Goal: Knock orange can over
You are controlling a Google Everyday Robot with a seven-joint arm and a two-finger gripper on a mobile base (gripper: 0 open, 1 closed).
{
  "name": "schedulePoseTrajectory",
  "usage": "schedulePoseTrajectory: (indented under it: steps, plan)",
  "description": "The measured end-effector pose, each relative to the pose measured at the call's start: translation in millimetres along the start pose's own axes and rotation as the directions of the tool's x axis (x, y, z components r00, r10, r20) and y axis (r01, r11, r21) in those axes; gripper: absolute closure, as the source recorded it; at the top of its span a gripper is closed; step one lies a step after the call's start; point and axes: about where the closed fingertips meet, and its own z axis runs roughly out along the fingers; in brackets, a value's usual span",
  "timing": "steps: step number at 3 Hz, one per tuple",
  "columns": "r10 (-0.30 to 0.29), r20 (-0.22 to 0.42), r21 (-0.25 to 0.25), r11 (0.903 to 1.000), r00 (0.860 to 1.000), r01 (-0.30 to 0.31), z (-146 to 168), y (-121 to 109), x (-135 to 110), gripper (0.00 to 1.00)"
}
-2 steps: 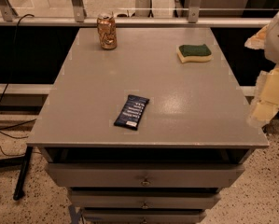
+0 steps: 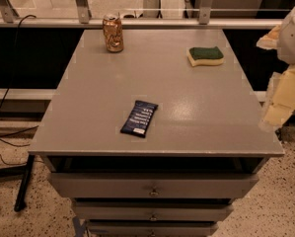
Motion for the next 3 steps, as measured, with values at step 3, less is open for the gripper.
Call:
schedulePoseTrajectory:
  steps: [3]
  plan:
    - [0.023,0.333,0.009,0.9996,0.943,-0.027,65,-101,-153,0.00]
